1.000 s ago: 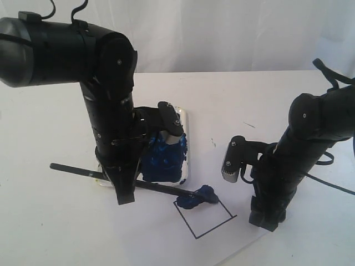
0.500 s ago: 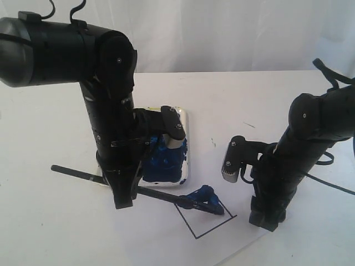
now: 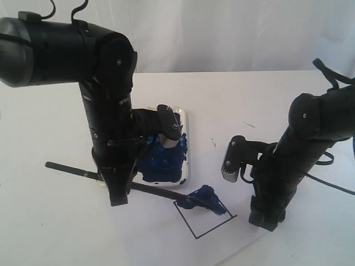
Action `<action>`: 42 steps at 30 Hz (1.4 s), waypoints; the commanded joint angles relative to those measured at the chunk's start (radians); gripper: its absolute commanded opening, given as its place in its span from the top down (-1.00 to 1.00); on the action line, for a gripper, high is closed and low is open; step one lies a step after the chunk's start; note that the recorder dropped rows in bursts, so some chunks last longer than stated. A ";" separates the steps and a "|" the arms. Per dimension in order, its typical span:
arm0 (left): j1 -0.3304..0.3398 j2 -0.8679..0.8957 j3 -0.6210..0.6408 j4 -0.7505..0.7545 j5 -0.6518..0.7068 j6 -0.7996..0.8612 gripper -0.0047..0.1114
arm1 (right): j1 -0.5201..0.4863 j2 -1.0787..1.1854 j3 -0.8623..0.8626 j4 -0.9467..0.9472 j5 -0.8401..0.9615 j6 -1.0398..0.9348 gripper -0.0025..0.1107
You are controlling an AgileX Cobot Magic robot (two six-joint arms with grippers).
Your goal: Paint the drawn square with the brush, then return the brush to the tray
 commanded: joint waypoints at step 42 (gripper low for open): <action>-0.001 0.024 0.006 -0.062 0.100 0.085 0.92 | 0.001 0.024 0.008 0.008 0.005 0.011 -0.16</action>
